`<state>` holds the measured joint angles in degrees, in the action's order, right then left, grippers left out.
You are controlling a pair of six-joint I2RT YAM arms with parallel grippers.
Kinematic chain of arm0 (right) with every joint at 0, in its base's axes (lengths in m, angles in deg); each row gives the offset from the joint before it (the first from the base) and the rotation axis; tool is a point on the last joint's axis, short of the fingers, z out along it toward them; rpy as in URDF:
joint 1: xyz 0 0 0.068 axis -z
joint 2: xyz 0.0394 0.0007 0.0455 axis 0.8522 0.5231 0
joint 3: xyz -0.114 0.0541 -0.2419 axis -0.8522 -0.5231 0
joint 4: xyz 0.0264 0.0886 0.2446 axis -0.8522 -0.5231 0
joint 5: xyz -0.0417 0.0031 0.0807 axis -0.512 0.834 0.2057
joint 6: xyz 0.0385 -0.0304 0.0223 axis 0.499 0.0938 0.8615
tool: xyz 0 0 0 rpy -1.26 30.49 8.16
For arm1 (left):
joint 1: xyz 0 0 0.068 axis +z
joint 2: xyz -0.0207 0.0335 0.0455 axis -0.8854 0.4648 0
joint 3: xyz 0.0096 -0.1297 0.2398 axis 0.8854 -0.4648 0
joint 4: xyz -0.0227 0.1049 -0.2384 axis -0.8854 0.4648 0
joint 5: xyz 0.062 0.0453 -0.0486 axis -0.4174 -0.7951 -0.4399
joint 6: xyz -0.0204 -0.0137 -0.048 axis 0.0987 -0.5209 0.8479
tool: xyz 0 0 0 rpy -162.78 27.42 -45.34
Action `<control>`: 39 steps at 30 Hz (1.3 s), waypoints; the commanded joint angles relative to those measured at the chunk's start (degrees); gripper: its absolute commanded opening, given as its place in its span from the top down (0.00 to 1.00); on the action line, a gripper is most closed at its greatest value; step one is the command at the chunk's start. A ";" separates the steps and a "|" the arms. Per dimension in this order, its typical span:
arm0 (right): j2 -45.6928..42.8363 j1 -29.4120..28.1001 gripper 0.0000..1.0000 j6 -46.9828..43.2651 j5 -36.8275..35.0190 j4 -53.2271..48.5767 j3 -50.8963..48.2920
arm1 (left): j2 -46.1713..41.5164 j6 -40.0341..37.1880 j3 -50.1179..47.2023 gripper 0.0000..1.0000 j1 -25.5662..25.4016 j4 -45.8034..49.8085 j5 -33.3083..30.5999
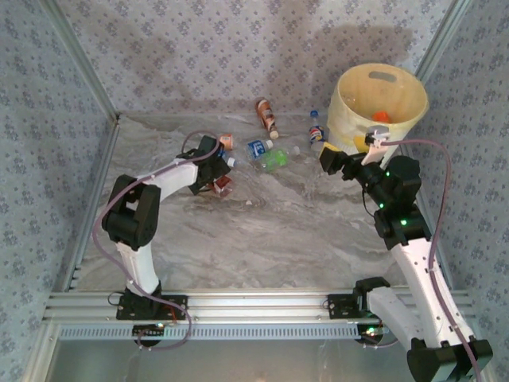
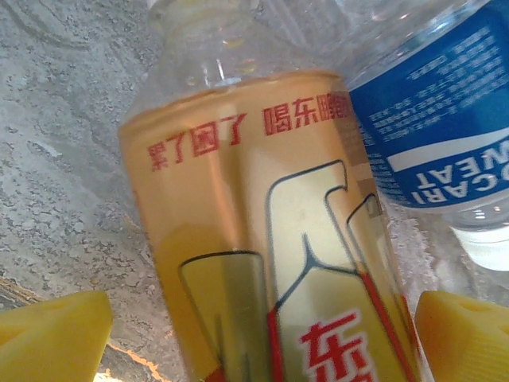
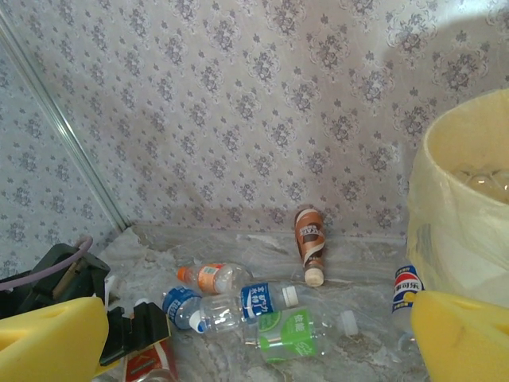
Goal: Put the plastic bottles in the bin
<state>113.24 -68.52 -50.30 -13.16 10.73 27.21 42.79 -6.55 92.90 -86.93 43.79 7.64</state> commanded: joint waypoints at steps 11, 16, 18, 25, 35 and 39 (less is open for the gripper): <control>-0.25 -1.26 0.00 -0.82 -1.14 -0.77 0.29 | 4.20 -3.63 4.45 0.04 5.02 1.89 1.85; 0.14 -2.12 0.00 -1.26 0.06 -2.70 0.39 | 3.61 -5.45 2.33 0.15 5.02 -1.95 3.26; 0.21 -2.79 0.00 -0.76 -0.20 -3.57 0.03 | 2.36 -6.45 0.42 0.20 4.88 -4.79 4.55; 0.43 -6.79 0.00 8.37 2.97 4.33 -9.24 | -1.83 -8.96 -4.38 0.33 3.97 -9.34 7.07; 5.13 -20.64 0.00 16.01 -9.26 12.42 -17.95 | -9.59 -10.56 -11.14 0.39 -0.05 -15.14 12.25; 10.86 -22.97 0.00 23.77 -10.49 19.03 -21.04 | -12.35 -8.93 -13.65 0.41 -0.74 -20.21 17.16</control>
<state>121.48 -90.44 -33.93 -19.98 23.45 8.11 33.41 -16.01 80.70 -87.39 28.91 20.56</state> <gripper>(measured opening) 0.999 0.649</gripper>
